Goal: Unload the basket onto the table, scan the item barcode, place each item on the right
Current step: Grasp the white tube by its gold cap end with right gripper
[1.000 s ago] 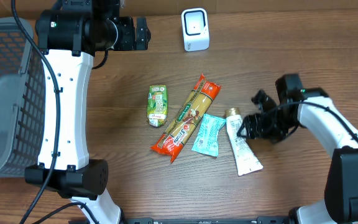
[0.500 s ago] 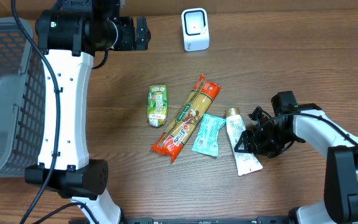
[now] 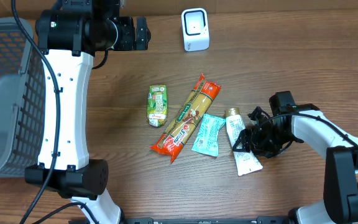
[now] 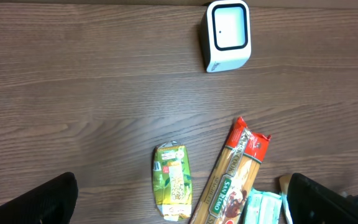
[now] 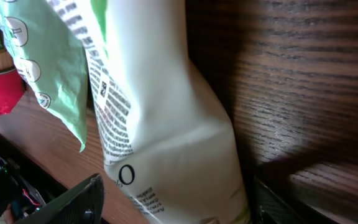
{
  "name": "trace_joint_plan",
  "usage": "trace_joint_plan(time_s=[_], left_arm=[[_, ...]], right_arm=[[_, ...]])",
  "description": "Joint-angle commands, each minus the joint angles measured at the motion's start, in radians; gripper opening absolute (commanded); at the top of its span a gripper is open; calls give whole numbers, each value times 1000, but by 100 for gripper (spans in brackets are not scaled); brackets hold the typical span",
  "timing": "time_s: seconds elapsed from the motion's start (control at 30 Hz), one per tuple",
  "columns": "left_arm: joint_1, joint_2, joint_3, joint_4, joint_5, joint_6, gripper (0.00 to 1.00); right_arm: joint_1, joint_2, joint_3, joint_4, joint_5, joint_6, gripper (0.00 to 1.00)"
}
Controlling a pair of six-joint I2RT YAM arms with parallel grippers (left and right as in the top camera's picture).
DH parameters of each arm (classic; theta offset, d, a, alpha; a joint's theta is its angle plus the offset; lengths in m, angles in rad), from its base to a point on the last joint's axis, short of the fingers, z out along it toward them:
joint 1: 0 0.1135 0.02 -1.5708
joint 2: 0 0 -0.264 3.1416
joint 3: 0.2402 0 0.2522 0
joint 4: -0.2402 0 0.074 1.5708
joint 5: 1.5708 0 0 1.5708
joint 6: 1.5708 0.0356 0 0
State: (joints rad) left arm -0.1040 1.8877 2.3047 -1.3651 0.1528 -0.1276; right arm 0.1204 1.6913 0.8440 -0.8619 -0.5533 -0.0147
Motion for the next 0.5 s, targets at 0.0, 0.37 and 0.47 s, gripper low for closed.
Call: trace_joint_plan(time_s=[0.0, 0.37, 0.47], left_arm=[[-1, 5, 6, 1, -6, 16, 100], [-1, 5, 6, 1, -6, 16, 100], [-1, 5, 6, 1, -6, 16, 100]], right_arm=[[10, 5, -20, 13, 83, 15, 75], [37, 5, -20, 93, 89, 92, 19], [37, 5, -20, 138, 89, 117, 4]])
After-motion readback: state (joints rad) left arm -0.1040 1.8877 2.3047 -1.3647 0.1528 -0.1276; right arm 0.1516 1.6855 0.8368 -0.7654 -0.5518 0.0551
